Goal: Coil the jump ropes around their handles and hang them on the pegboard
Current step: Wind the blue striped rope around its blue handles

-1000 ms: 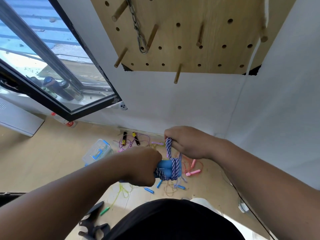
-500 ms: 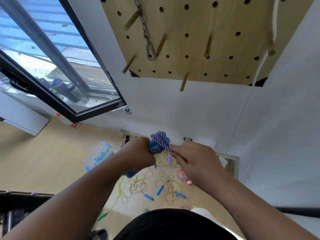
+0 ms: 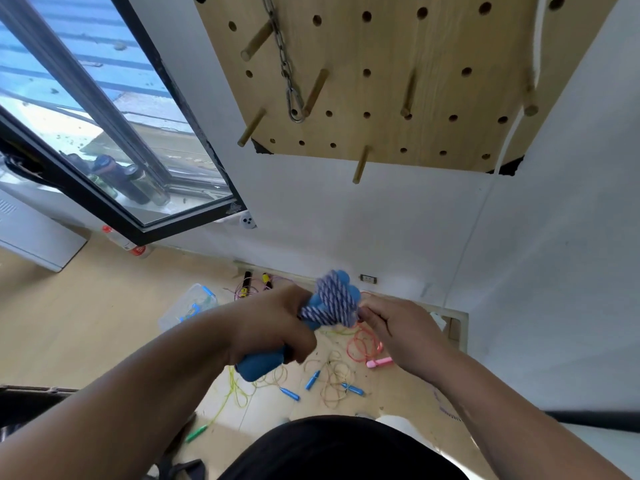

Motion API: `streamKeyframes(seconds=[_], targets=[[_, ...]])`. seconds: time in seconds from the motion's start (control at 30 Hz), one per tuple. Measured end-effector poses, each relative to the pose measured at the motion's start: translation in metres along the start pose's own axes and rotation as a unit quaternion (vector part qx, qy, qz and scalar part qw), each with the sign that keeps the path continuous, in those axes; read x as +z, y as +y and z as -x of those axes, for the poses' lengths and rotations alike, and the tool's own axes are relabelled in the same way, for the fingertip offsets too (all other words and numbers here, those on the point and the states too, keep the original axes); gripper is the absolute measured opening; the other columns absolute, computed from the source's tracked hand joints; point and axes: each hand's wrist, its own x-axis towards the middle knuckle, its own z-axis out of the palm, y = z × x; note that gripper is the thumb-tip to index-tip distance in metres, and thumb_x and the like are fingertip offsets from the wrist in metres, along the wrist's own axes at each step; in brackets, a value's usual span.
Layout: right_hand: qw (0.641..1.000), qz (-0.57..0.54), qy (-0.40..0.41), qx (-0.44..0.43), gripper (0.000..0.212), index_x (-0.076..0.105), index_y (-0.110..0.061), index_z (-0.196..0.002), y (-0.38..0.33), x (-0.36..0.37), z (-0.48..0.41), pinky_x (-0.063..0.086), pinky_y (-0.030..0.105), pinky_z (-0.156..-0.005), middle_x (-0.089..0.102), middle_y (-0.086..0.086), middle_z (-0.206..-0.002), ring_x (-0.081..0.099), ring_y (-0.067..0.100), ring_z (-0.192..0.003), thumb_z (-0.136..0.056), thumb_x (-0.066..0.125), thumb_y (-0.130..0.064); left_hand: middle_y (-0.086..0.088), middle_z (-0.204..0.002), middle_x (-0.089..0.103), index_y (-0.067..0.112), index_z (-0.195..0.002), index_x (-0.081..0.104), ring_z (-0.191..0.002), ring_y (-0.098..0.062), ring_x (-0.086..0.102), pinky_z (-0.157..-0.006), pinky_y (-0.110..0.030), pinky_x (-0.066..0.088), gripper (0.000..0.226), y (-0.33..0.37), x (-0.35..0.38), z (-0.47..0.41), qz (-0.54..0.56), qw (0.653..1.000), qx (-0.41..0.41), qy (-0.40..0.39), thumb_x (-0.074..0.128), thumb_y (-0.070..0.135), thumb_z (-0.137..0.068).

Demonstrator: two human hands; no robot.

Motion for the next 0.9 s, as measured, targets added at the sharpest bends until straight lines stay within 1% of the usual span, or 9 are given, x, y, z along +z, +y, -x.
streamKeyframes(seconds=[0.1,0.2,0.3,0.47,0.6,0.7,0.77,0.83,0.9], targets=[[0.997,0.019,-0.075,-0.015,0.031,0.059,-0.023,-0.087,-0.013,-0.011,-0.022,0.047,0.036,-0.069,0.063,-0.004,-0.082,0.057,0.018,-0.08,-0.102,0.042,-0.044,-0.001,-0.074,0.056,0.014,-0.083,0.054,-0.062,-0.013,0.053,-0.057,-0.025,0.044,0.023,0.007,0.014,-0.007,-0.196,0.98,0.009,-0.025,0.073,0.003,-0.074],[0.993,0.034,-0.106,-0.049,0.028,0.06,-0.02,-0.08,-0.031,-0.027,-0.047,0.037,0.034,-0.064,0.061,-0.001,-0.079,0.056,0.021,-0.078,-0.102,0.054,-0.037,-0.003,-0.075,0.055,0.009,-0.086,0.058,-0.064,-0.016,0.05,-0.058,-0.027,0.039,0.018,0.0,0.019,-0.02,-0.305,0.951,0.008,-0.043,0.072,0.011,-0.075],[0.992,0.023,-0.103,-0.065,0.026,0.072,-0.015,-0.092,-0.054,-0.043,-0.064,0.042,0.033,-0.067,0.064,-0.003,-0.082,0.058,0.018,-0.079,-0.1,0.059,-0.037,-0.005,-0.077,0.057,0.007,-0.093,0.062,-0.065,-0.017,0.052,-0.057,-0.028,0.04,0.022,-0.017,0.019,-0.034,-0.355,0.934,-0.021,-0.03,0.071,0.015,-0.075],[0.992,0.046,-0.063,-0.103,0.029,0.071,-0.012,-0.094,-0.099,-0.038,-0.055,0.046,0.036,-0.072,0.068,0.007,-0.09,0.059,0.025,-0.084,-0.102,0.054,-0.034,-0.006,-0.081,0.062,0.01,-0.088,0.063,-0.068,-0.021,0.055,-0.06,-0.03,0.046,0.02,-0.041,-0.001,-0.051,-0.369,0.927,-0.055,0.044,0.07,0.015,-0.071],[0.992,0.018,-0.022,-0.126,0.028,0.066,-0.017,-0.093,-0.099,-0.02,-0.028,0.034,0.033,-0.07,0.051,-0.003,-0.082,0.049,0.017,-0.079,-0.106,0.045,-0.031,-0.004,-0.069,0.059,0.014,-0.07,0.056,-0.059,-0.018,0.051,-0.055,-0.027,0.042,0.013,-0.05,-0.011,-0.059,-0.318,0.934,-0.071,0.147,0.069,0.014,-0.068],[0.99,-0.085,0.045,-0.101,0.022,0.074,-0.023,-0.109,-0.082,-0.015,-0.013,0.042,0.027,-0.073,0.066,-0.014,-0.088,0.057,0.005,-0.082,-0.104,0.053,-0.028,-0.003,-0.071,0.061,0.013,-0.075,0.06,-0.062,-0.018,0.056,-0.059,-0.029,0.047,0.013,-0.048,-0.012,-0.058,-0.199,0.956,-0.076,0.2,0.071,0.011,-0.069],[0.981,-0.183,0.061,-0.031,0.015,0.073,-0.036,-0.103,-0.069,-0.013,-0.005,0.048,0.027,-0.07,0.065,-0.022,-0.077,0.06,0.002,-0.074,-0.099,0.06,-0.029,-0.003,-0.071,0.064,0.012,-0.078,0.062,-0.062,-0.018,0.059,-0.06,-0.029,0.05,0.014,-0.043,-0.01,-0.051,-0.127,0.969,-0.062,0.203,0.072,0.006,-0.07],[0.965,-0.254,0.057,0.019,0.011,0.065,-0.041,-0.098,-0.059,-0.012,0.0,0.054,0.041,-0.071,0.065,-0.015,-0.075,0.059,0.006,-0.068,-0.096,0.065,-0.03,-0.004,-0.067,0.063,0.009,-0.078,0.059,-0.06,-0.018,0.06,-0.06,-0.031,0.051,0.016,-0.037,-0.005,-0.044,-0.056,0.981,-0.044,0.181,0.071,0.0,-0.071],[0.937,-0.344,0.04,0.046,0.025,0.057,-0.045,-0.109,-0.056,-0.014,0.003,0.049,0.041,-0.069,0.061,-0.007,-0.068,0.055,0.011,-0.064,-0.097,0.065,-0.025,-0.009,-0.067,0.06,0.005,-0.08,0.056,-0.06,-0.022,0.059,-0.062,-0.036,0.052,0.02,-0.031,-0.001,-0.035,0.024,0.989,-0.035,0.142,0.07,-0.004,-0.069]])
